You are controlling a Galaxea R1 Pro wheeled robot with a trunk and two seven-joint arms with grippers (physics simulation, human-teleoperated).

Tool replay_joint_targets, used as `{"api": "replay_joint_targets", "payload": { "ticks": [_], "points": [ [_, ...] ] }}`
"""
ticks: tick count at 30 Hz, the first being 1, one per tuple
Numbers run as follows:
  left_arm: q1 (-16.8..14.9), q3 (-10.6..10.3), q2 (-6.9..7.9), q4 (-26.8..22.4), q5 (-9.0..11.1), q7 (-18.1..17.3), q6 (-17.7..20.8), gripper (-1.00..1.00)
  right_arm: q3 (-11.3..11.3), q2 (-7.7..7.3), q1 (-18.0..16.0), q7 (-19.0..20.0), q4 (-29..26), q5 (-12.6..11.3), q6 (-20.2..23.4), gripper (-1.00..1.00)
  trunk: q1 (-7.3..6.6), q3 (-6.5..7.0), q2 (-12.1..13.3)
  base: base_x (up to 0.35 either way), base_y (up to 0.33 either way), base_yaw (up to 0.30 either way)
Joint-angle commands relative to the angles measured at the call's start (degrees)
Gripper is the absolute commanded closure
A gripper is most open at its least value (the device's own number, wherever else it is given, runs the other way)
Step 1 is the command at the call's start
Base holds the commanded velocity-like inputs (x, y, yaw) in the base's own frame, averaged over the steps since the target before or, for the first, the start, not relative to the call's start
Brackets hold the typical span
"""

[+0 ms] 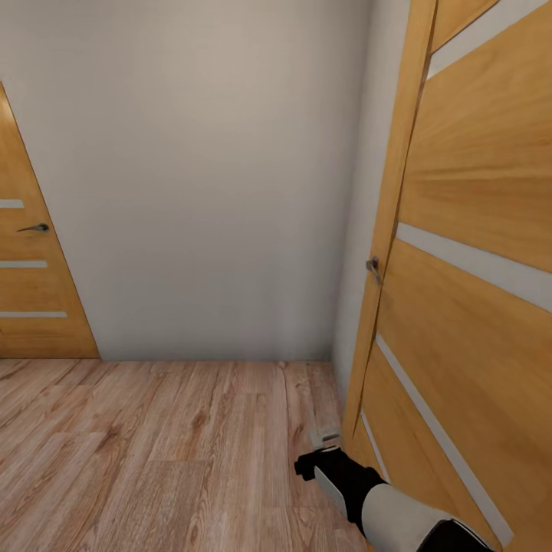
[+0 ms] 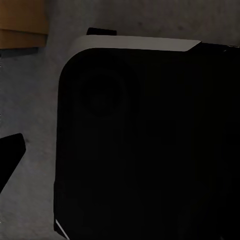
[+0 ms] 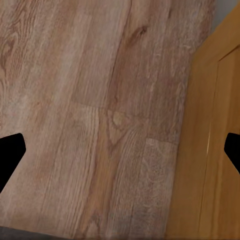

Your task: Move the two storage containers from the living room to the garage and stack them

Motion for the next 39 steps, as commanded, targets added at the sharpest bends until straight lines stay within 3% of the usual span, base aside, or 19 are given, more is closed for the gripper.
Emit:
{"api": "replay_joint_targets", "payload": {
  "ticks": [1,13,16,28,34,39],
  "points": [
    [-0.01,-0.01,-0.01,-0.03,0.60,0.09,-0.03,-1.00,0.39,0.00,0.05,-0.37,-0.05,-0.44,0.24,-1.00,0.00,-0.06,-0.03,0.000,0.000,0.000],
    [-0.01,0.08,-0.01,-0.03,0.69,0.10,-0.03,-1.00,0.39,0.00,1.02,-0.37,0.12,-0.53,0.00,-1.00,0.00,-0.06,-0.03,0.000,0.000,0.000],
    [-0.01,0.08,-0.01,-0.03,0.69,0.10,-0.03,-1.00,0.47,0.00,2.72,-0.37,0.12,1.95,-1.01,-1.00,0.00,-0.06,-0.03,0.000,0.000,0.000],
    [-0.01,0.06,-0.01,-0.03,0.69,0.10,-0.03,-1.00,0.47,0.00,2.42,-0.37,0.96,2.63,-1.83,-1.00,0.00,-0.06,-0.03,0.000,0.000,0.000],
    [-0.01,0.08,-0.01,-0.03,0.71,0.10,-0.03,-1.00,0.47,0.00,2.38,-0.32,5.41,2.89,-3.21,-1.00,0.00,-0.06,-0.03,0.000,0.000,0.000],
    [-0.01,0.08,-0.01,-0.03,0.70,0.10,-0.03,-1.00,0.47,0.00,2.35,0.64,11.44,2.97,-7.73,-1.00,0.00,-0.06,-0.03,0.000,0.000,0.000]
  ]
}}
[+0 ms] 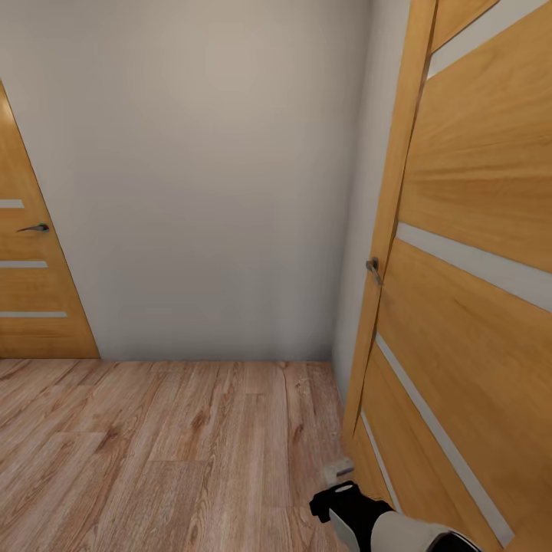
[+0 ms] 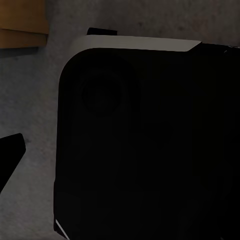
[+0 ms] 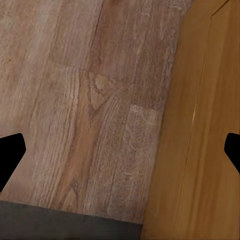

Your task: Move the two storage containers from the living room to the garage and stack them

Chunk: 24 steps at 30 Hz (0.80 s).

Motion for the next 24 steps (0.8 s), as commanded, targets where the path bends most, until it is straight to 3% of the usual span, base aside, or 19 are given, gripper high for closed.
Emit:
{"api": "replay_joint_targets", "payload": {
  "ticks": [1,4,10,24],
  "points": [
    [-0.01,0.00,-0.01,-0.03,0.58,0.08,-0.03,-1.00,0.51,0.01,-0.03,-0.03,0.48,-0.49,-0.11,-1.00,0.00,-0.05,-0.03,0.000,0.000,0.000],
    [-0.01,0.00,-0.01,-0.03,0.57,0.08,-0.03,-1.00,0.51,0.01,-0.12,0.92,1.86,-0.27,-1.32,-1.00,0.00,-0.05,-0.03,0.000,0.000,0.000],
    [-0.01,0.00,-0.01,-0.03,0.58,0.08,-0.03,-1.00,0.51,0.01,-0.20,1.42,2.47,2.33,-1.92,-1.00,0.00,-0.05,-0.03,0.000,0.000,0.000],
    [-0.01,0.00,-0.01,-0.03,0.60,0.08,-0.03,-1.00,0.44,0.01,-0.13,1.50,2.61,2.84,-3.74,-1.00,0.00,-0.05,-0.03,0.000,0.000,0.000]
  ]
}}
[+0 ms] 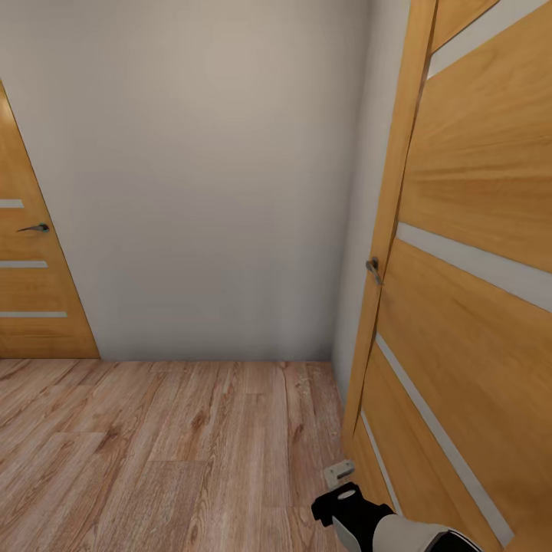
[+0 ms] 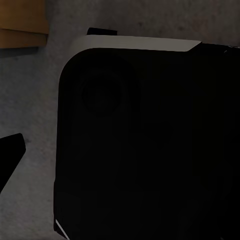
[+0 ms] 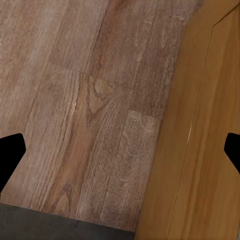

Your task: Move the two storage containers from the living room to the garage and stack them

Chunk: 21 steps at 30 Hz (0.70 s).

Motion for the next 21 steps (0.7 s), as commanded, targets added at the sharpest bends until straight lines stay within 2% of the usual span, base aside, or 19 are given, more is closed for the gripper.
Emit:
{"api": "replay_joint_targets", "payload": {
  "ticks": [1,21],
  "points": [
    [-0.01,0.00,-0.01,-0.03,0.58,0.08,-0.02,-1.00,0.48,0.04,-0.06,-0.13,0.09,-0.48,-0.01,-1.00,0.00,-0.06,-0.03,0.000,0.000,0.000],
    [-0.01,0.00,-0.01,-0.03,0.56,0.08,-0.02,-1.00,0.51,0.04,-0.01,0.07,0.10,-0.53,-0.56,-1.00,0.00,-0.06,-0.03,0.000,0.000,0.000]
  ]
}}
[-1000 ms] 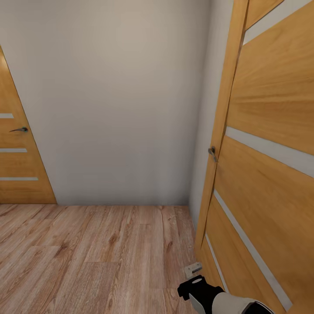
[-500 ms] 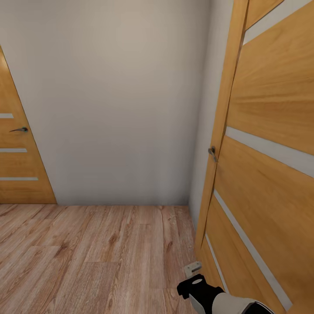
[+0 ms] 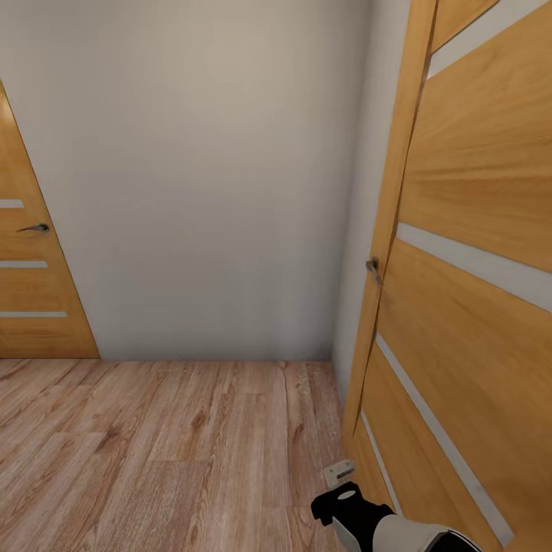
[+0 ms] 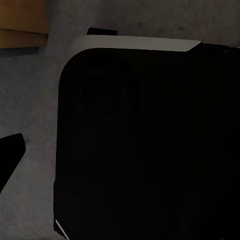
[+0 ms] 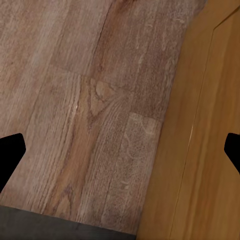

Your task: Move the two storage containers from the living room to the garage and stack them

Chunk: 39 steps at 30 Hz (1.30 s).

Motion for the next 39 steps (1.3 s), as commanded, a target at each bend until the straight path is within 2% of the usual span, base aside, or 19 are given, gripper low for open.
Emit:
{"api": "replay_joint_targets", "payload": {
  "ticks": [1,4,5,7,14,28,36,37,39],
  "points": [
    [-0.01,0.00,-0.01,-0.03,0.58,0.08,-0.02,-1.00,0.48,0.04,0.17,-0.07,0.09,-0.46,0.07,-1.00,0.00,-0.06,-0.03,0.000,0.000,0.000],
    [-0.01,0.00,-0.01,-0.03,0.61,0.08,-0.02,-1.00,0.50,0.04,1.85,0.06,0.09,-0.44,-0.24,-1.00,0.00,-0.06,-0.03,0.000,0.000,0.000],
    [-0.01,0.00,-0.01,-0.03,0.63,0.08,-0.02,-1.00,0.51,0.04,3.05,0.09,0.09,-0.45,-1.85,-1.00,0.00,-0.06,-0.03,0.000,0.000,0.000],
    [-0.01,0.00,-0.01,-0.03,0.64,0.08,-0.02,-1.00,0.48,0.04,3.20,0.09,0.09,-0.45,-2.13,-1.00,0.00,-0.06,-0.03,0.000,0.000,0.000],
    [-0.01,0.00,0.00,-0.03,0.66,0.08,-0.02,-1.00,0.50,-1.65,4.74,0.16,0.09,-0.43,-2.57,-1.00,0.00,-0.06,-0.03,0.000,0.000,0.000],
    [-0.01,0.00,0.00,-0.02,0.66,0.08,-0.02,-1.00,0.54,-3.22,8.68,0.16,0.09,-0.34,-5.38,-1.00,0.00,-0.06,-0.03,0.000,0.000,0.000],
    [-0.01,0.00,0.07,-0.02,0.66,0.08,-0.02,-1.00,0.54,-6.07,13.31,0.18,0.09,-0.28,-8.28,-1.00,0.00,-0.06,-0.03,0.000,0.000,0.000],
    [-0.01,0.00,0.07,0.01,0.66,0.08,-0.02,-1.00,0.54,-6.89,14.53,0.19,0.09,-0.27,-8.93,-1.00,0.00,-0.06,-0.03,0.000,0.000,0.000],
    [-0.01,0.00,0.07,-0.01,0.66,0.08,-0.02,-1.00,0.54,-7.41,14.87,0.19,0.09,-0.29,-9.27,-1.00,0.00,-0.06,-0.03,0.000,0.000,0.000]
  ]
}}
